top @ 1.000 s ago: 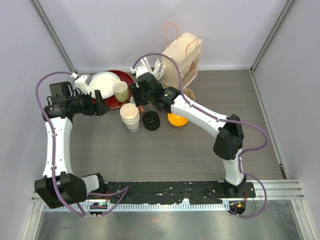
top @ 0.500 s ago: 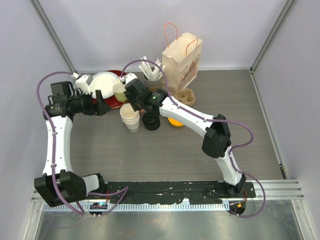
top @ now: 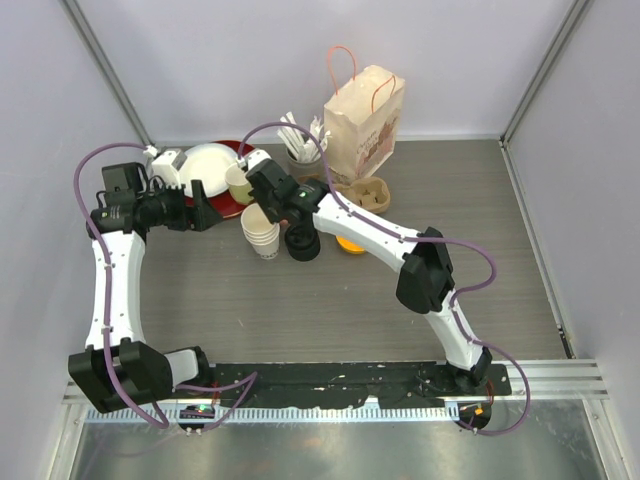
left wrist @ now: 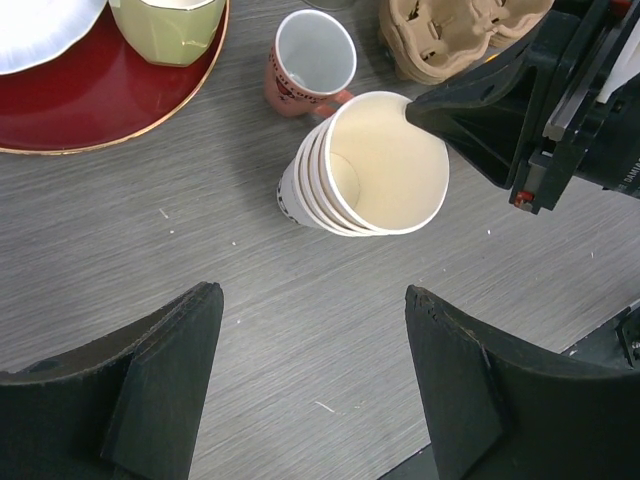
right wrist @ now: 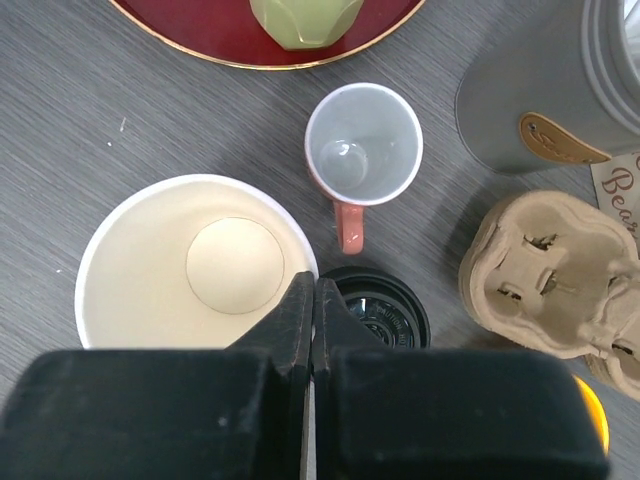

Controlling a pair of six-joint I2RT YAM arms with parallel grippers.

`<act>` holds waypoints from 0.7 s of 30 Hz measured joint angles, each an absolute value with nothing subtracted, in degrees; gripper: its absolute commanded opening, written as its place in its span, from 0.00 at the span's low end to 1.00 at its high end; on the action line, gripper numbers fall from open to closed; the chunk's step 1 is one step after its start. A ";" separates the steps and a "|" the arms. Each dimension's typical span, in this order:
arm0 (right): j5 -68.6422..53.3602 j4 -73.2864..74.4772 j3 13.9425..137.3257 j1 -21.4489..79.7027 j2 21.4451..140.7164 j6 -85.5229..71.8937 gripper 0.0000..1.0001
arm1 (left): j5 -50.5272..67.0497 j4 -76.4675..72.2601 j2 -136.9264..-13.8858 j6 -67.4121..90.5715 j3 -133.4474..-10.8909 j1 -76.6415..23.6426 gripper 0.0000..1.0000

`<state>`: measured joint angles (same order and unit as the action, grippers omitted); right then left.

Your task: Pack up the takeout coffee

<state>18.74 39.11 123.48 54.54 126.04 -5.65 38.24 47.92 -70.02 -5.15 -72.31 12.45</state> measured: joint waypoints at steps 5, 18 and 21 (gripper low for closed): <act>18.76 39.16 123.96 54.70 126.04 -5.48 0.01 | 38.22 47.90 -70.08 -5.21 -72.27 12.19 0.77; 13.87 39.13 124.20 55.37 125.21 -5.37 0.01 | 38.13 48.56 -70.50 -6.61 -71.88 11.20 0.76; 12.10 39.16 124.42 55.35 124.81 -5.67 0.01 | 38.13 49.06 -70.50 -6.87 -71.90 11.20 0.76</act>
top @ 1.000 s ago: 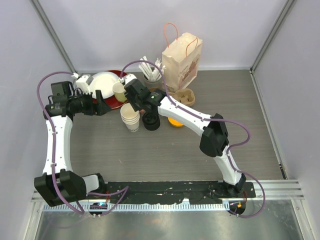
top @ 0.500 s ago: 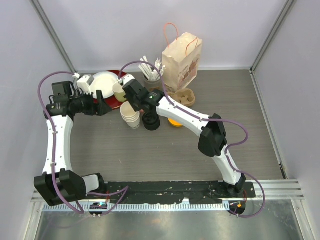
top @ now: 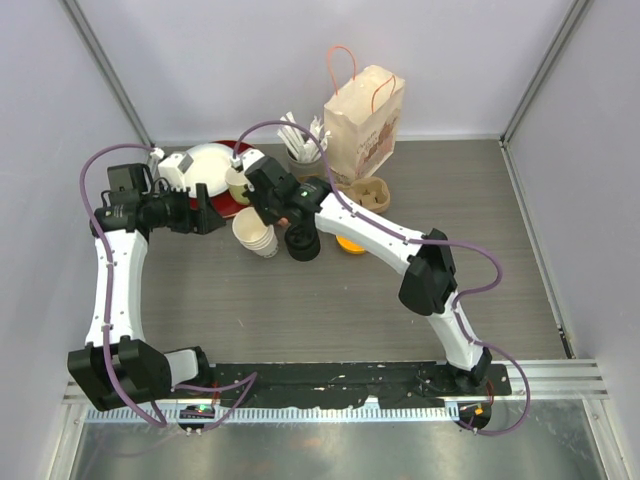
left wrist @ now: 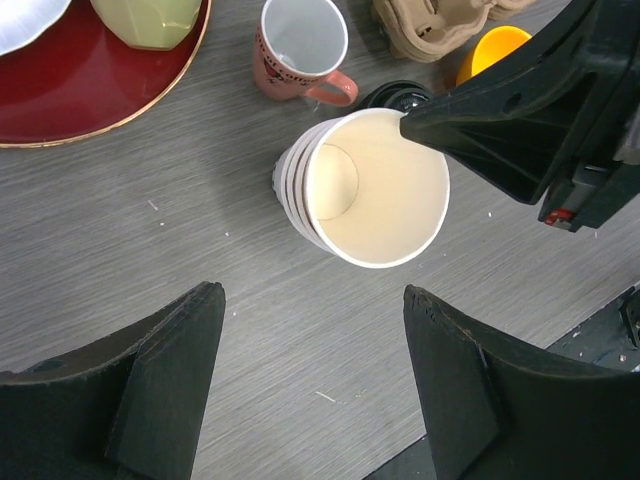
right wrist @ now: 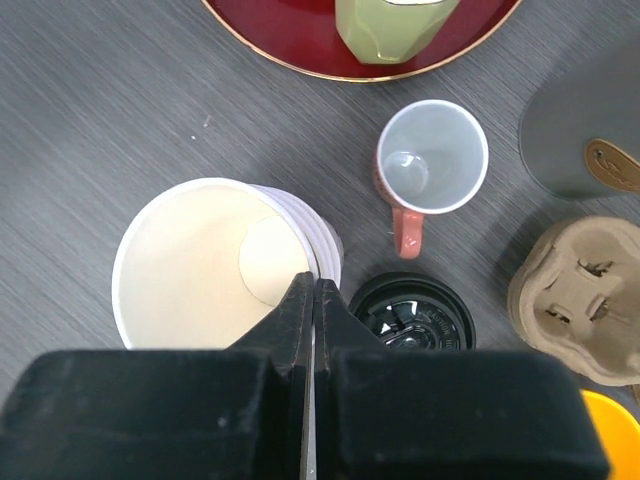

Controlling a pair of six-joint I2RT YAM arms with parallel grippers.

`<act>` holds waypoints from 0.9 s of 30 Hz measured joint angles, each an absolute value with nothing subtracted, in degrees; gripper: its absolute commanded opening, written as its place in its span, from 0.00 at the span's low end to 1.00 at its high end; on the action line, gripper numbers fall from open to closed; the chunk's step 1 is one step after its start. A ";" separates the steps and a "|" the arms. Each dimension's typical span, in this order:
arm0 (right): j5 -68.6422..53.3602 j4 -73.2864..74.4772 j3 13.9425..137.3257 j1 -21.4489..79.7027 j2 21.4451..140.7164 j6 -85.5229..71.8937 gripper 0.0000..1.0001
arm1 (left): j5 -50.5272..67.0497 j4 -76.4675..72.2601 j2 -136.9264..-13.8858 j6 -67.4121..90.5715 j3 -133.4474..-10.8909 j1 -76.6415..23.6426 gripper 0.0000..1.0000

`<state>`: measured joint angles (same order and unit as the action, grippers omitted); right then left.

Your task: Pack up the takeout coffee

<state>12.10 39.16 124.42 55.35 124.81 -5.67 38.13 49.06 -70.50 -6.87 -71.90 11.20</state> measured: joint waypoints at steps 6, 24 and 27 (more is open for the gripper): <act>9.21 39.07 125.45 54.76 124.09 -6.17 0.01 | 38.15 49.78 -70.50 -7.42 -72.10 11.20 0.75; -3.84 38.44 125.03 51.55 124.09 -11.35 0.01 | 23.14 48.69 -73.23 -5.93 -72.14 1.45 0.44; -5.04 38.35 125.01 51.59 124.09 -11.64 0.01 | 20.58 47.88 -74.76 -5.43 -72.44 1.02 0.36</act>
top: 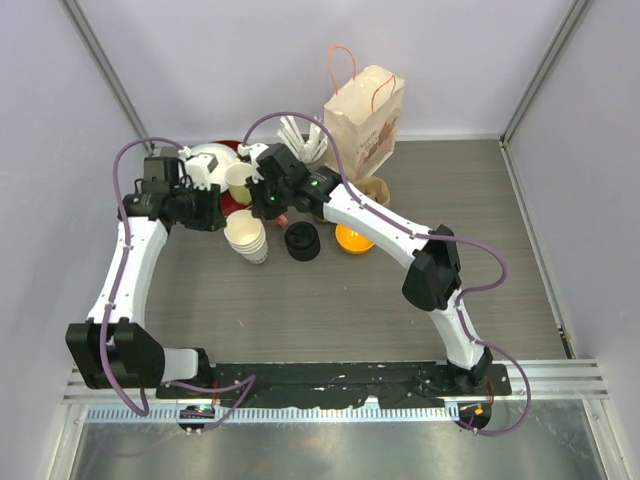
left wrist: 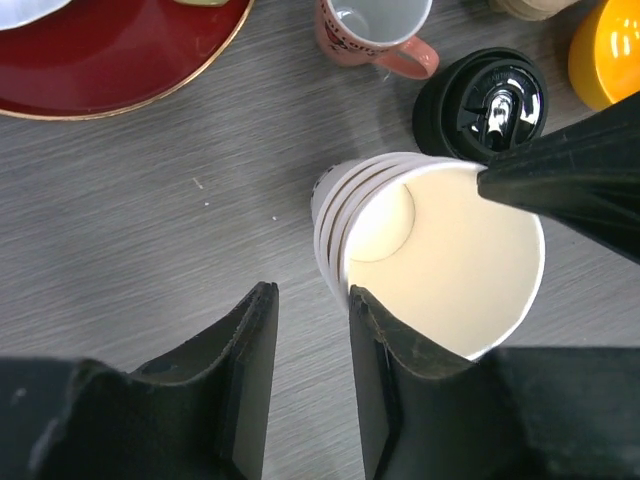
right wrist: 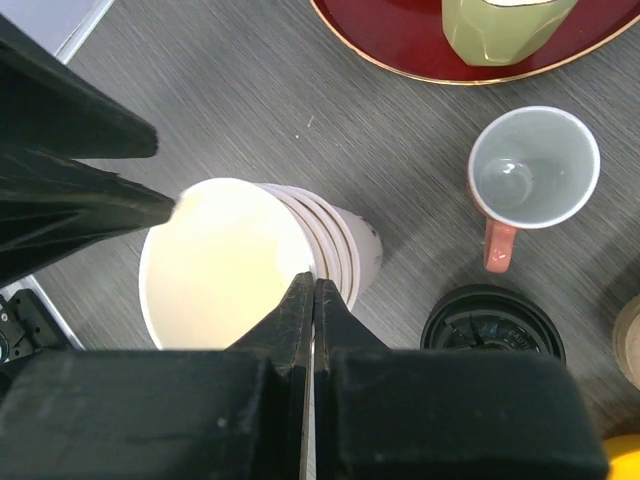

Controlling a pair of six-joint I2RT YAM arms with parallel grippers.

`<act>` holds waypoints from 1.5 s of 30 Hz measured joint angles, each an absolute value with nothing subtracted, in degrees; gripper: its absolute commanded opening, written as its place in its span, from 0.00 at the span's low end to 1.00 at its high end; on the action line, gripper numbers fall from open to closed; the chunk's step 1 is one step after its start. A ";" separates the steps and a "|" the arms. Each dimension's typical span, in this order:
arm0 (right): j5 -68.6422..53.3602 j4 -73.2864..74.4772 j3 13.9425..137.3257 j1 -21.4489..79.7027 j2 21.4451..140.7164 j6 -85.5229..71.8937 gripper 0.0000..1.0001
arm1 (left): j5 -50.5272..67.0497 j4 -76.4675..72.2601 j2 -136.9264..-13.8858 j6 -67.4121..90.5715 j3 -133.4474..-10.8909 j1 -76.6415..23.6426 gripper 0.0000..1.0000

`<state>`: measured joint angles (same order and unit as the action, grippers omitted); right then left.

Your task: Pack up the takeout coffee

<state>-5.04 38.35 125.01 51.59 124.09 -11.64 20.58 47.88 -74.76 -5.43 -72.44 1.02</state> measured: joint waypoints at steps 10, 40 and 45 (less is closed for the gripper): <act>-6.42 38.15 125.01 51.64 124.09 -12.27 0.01 | 21.15 47.42 -77.52 -4.93 -74.00 -2.24 0.22; -12.19 33.39 120.01 49.34 120.57 -15.66 0.01 | 22.61 52.40 -76.79 -4.93 -81.91 -2.83 0.00; -11.88 33.52 120.01 49.41 118.34 -15.62 0.01 | 23.09 53.63 -75.35 -4.91 -83.42 -2.83 0.00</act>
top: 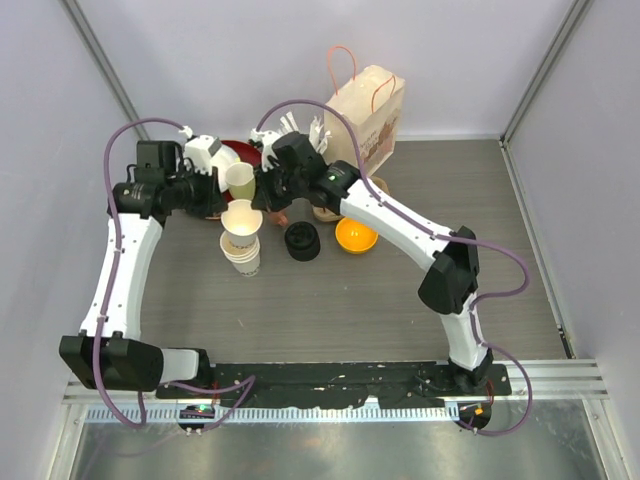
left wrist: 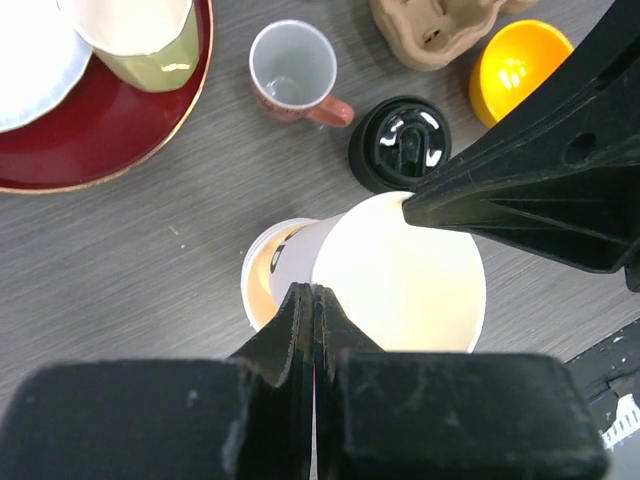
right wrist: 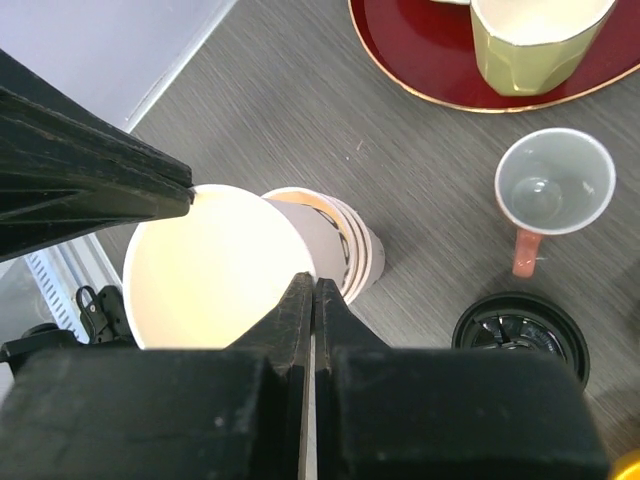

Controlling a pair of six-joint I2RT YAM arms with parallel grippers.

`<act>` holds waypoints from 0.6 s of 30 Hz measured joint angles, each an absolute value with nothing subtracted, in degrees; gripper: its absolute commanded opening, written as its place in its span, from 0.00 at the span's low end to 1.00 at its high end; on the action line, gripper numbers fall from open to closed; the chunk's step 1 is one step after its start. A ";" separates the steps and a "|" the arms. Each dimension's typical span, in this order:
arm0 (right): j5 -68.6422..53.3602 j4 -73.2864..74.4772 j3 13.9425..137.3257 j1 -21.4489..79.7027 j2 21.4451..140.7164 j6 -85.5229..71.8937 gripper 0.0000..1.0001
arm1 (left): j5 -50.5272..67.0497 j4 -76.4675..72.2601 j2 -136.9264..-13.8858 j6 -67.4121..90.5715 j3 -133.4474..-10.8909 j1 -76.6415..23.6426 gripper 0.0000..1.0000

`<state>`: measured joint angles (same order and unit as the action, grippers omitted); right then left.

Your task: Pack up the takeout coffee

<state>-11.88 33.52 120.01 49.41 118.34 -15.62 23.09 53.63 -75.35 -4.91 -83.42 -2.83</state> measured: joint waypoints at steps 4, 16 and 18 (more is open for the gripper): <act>-10.74 33.54 119.98 49.43 115.68 -15.35 0.01 | 25.15 53.49 -74.11 -4.82 -85.23 -2.83 0.00; -7.33 34.59 119.57 49.65 106.94 -13.50 0.01 | 32.21 52.49 -71.44 -1.80 -92.49 -4.27 0.00; -5.98 36.05 116.20 49.65 104.16 -12.78 0.01 | 32.38 51.66 -71.35 -1.58 -90.72 -6.57 0.00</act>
